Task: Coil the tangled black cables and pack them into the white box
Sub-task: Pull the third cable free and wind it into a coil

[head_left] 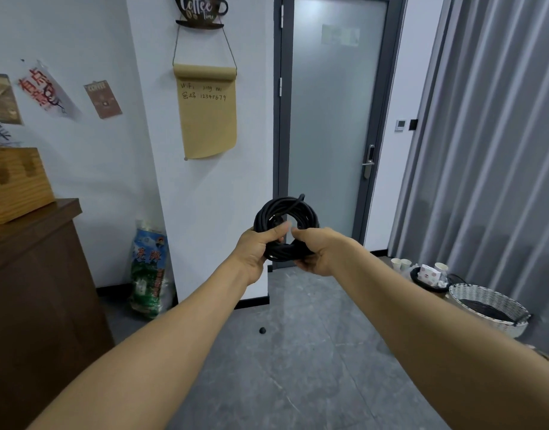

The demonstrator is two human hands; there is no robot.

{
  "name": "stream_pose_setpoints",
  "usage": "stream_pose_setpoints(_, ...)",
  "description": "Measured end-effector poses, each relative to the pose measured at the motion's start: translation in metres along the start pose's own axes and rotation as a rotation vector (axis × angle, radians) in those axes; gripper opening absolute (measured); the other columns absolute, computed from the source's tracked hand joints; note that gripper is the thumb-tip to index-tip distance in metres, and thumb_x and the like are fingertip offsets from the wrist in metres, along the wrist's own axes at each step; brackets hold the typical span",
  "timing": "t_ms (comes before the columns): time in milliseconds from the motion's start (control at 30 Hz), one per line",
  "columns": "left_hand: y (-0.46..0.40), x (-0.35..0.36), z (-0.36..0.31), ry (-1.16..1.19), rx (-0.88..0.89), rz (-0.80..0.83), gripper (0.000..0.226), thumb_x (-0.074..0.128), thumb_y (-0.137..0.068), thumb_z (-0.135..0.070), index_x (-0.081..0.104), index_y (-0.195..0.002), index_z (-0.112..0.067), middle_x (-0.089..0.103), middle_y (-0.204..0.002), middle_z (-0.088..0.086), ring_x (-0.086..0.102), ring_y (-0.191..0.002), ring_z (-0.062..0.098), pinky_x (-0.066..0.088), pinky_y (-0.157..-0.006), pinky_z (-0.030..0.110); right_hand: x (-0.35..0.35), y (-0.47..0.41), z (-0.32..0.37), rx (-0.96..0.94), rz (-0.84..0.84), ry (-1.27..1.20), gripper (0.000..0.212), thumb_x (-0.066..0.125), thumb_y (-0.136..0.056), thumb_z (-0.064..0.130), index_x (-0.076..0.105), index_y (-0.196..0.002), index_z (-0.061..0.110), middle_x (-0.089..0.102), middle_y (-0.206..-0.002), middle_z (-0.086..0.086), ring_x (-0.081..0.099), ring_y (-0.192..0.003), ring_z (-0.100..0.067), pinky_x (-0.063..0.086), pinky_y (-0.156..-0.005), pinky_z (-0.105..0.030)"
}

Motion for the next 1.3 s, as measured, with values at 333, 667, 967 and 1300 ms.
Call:
stream_pose_setpoints(333, -0.002, 0.000, -0.003, -0.362, -0.011, -0.235, 0.014, 0.066, -0.074, -0.016, 0.054, -0.078, -0.010, 0.055, -0.077, 0.007, 0.055, -0.071, 0.021, 0.049, -0.068, 0.030, 0.006, -0.008, -0.007, 0.021, -0.069, 0.010, 0.025, 0.055, -0.094, 0.026, 0.053, -0.110, 0.007, 0.058, -0.076, -0.009, 0.054, -0.063, -0.017, 0.047, -0.060, -0.027)
stream_pose_setpoints(667, 0.006, 0.006, -0.028, -1.229, 0.271, -0.380, 0.030, 0.054, -0.088, -0.027, 0.049, -0.108, -0.005, 0.047, -0.110, 0.012, 0.049, -0.078, 0.028, 0.039, -0.065, 0.032, 0.009, -0.013, 0.001, -0.064, -0.120, 0.054, 0.018, 0.055, -0.093, 0.023, 0.050, -0.098, 0.007, 0.053, -0.074, -0.009, 0.050, -0.059, -0.017, 0.044, -0.054, -0.026)
stream_pose_setpoints(967, 0.004, -0.009, -0.016, -0.923, 0.205, -0.130, 0.010, 0.052, -0.085, -0.009, 0.054, -0.092, -0.002, 0.056, -0.085, 0.010, 0.050, -0.075, 0.023, 0.041, -0.066, 0.031, 0.007, -0.011, -0.016, 0.081, 0.002, -0.011, 0.021, 0.057, -0.092, 0.025, 0.054, -0.106, 0.011, 0.059, -0.076, -0.007, 0.056, -0.063, -0.016, 0.047, -0.054, -0.025)
stream_pose_setpoints(1300, -0.001, -0.024, 0.014, -0.961, 0.122, -0.138, 0.007, 0.049, -0.087, -0.011, 0.043, -0.082, -0.012, 0.049, -0.073, 0.001, 0.043, -0.059, 0.011, 0.031, -0.050, 0.021, -0.007, -0.008, -0.025, 0.060, 0.196, -0.079, 0.020, 0.064, -0.088, 0.019, 0.056, -0.094, 0.002, 0.062, -0.089, -0.014, 0.063, -0.076, -0.023, 0.054, -0.069, -0.032)
Point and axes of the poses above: each hand's wrist, its own y-axis away from the middle knuckle, its own x-axis out of the palm, z = x × y, the point moved 2 cm from there along -y, towards the middle knuckle
